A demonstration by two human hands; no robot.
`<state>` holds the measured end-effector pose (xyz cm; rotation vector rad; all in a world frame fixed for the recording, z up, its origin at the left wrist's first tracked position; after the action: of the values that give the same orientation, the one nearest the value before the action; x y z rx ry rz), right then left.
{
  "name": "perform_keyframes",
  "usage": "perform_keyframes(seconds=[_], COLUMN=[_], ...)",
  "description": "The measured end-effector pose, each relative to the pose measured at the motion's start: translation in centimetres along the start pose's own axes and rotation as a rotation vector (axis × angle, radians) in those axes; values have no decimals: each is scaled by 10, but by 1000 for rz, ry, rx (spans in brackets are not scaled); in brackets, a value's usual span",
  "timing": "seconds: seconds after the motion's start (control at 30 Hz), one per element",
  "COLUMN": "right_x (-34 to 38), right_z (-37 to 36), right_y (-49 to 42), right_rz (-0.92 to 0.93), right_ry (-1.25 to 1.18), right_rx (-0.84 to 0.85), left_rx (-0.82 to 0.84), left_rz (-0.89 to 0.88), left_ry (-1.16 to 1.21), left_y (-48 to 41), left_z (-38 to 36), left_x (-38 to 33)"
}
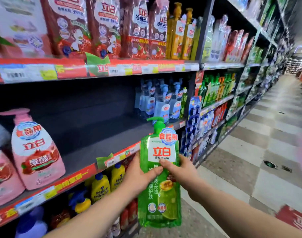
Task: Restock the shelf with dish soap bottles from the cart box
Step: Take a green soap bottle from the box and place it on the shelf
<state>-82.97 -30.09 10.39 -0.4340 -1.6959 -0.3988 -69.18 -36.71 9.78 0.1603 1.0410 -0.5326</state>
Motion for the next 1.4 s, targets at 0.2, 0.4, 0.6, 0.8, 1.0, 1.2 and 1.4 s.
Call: perform_keyframes(seconds=[0.2,0.4,0.6,0.8,1.0,1.2,1.4], right_x=[1,12,36,34,21,2,-16], right_z=[-19,-30,-36,-51,-71,-92,-114], right_y=[-82,-167,-236,-277,-306,-336,-367], right_rz=[24,8,124,165,185,207,218], right_ry=[33,57,123,88,99,144,190], right_rx=[170,390,618,717,708,683,663], left_rx=[-142,-316,-500,-622,-638,-610,-524], left_rz=[68,87,175,206,219,257,326], left_ry=[-58,-141,-183,-232,-286,-252,-350], left_y=[-61,-119,-163,-186,-213,-241,-266], left_z=[9,15,13,16,29,41,59], left_x=[14,6,-6,-8,12,44,74])
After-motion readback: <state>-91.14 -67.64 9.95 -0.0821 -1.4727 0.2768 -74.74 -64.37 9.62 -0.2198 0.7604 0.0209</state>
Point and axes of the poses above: each hand's wrist, its own y-axis away from the middle knuckle, its own z-axis out of the back of the hand, x = y × z, the point moved 2 cm from there along -y, towards the middle knuckle, and after that the axes turned 15 degrees about -y, right-handed, at the moved point
